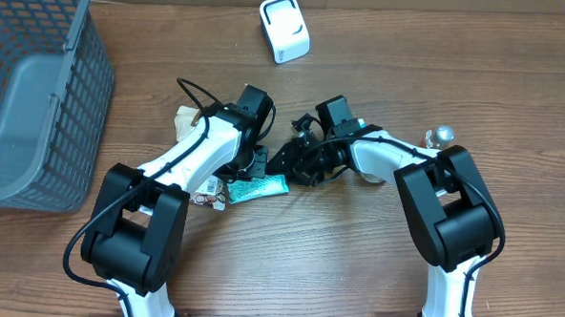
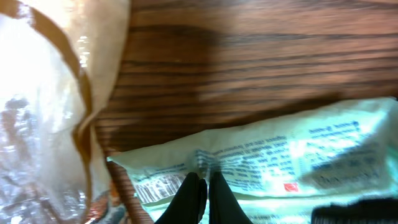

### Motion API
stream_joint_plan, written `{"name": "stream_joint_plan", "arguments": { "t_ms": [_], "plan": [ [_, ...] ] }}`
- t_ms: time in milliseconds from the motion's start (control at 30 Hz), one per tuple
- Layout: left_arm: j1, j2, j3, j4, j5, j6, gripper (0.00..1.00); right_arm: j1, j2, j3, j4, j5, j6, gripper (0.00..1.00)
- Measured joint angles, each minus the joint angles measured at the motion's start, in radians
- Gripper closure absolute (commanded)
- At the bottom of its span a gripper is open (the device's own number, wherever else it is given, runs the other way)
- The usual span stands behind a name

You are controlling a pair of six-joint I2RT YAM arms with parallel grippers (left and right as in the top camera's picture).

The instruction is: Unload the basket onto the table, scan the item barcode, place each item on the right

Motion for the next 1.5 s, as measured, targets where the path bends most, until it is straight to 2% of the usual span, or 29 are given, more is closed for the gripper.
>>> {"name": "stream_joint_plan", "arguments": {
  "t_ms": [233,400,800,1100,1367,1500],
  "plan": [
    [0.0,0.0,0.063,-0.003,0.048,0.0,0.94,-0.026,0.0,0.0,-0.053,-0.004,-0.034,0.59],
    [0.0,0.0,0.066,-0.055,-0.007,-0.001,0.96,-0.026,0.0,0.0,-0.069,-0.005,-0.057,0.58],
    [0.0,0.057,0.041,-0.043,-0.079,-0.002,0.96,-0.026,0.0,0.0,-0.13,-0.011,-0.071,0.56],
    [0.0,0.058,0.041,-0.043,-0.078,-0.004,0.96,-0.01,0.0,0.0,-0.075,0.01,-0.073,0.58],
    [0.0,0.058,0.041,-0.045,-0.085,-0.004,0.96,0.04,0.0,-0.002,0.011,0.047,-0.015,0.7],
    [0.0,0.058,0.041,-0.045,-0.087,-0.004,0.96,0.039,0.0,-0.002,0.012,0.058,-0.005,0.82]
  ]
}}
